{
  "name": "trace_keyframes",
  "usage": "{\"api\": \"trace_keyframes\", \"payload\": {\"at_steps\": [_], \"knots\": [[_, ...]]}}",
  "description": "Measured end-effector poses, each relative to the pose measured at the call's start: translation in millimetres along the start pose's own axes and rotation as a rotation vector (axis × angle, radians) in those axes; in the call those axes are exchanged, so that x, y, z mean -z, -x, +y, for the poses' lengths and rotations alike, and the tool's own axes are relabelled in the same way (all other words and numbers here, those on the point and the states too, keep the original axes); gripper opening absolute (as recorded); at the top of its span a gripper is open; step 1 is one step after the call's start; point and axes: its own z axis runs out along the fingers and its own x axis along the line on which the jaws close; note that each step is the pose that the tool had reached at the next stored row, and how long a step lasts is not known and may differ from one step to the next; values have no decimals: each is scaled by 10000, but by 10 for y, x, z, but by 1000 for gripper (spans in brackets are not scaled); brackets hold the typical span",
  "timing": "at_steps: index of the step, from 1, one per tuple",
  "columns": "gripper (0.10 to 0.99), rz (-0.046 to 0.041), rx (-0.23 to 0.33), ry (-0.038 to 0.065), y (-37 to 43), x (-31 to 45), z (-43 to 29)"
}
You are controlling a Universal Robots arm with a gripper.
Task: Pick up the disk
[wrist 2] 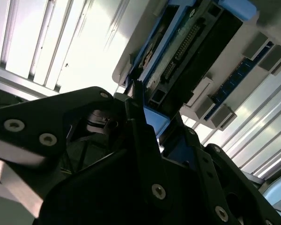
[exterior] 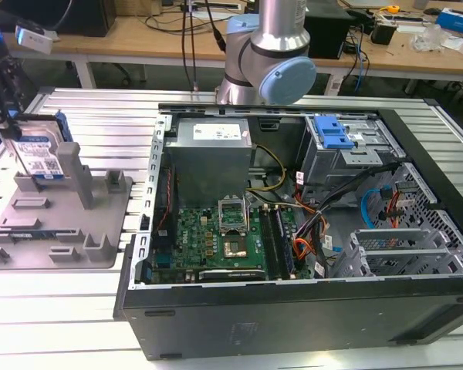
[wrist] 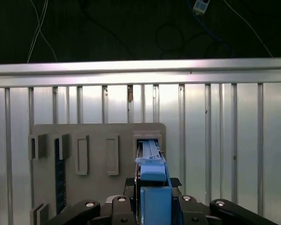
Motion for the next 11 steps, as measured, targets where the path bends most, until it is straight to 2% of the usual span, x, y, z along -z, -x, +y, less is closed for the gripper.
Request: {"api": "trace_keyframes", "payload": {"at_steps": [4,7,11], "knots": [[365,0,-1,-1,-13,224,1],[365,0,-1,-1,-26,450,1],[365,0,0,-1,-37,655,2]]}}
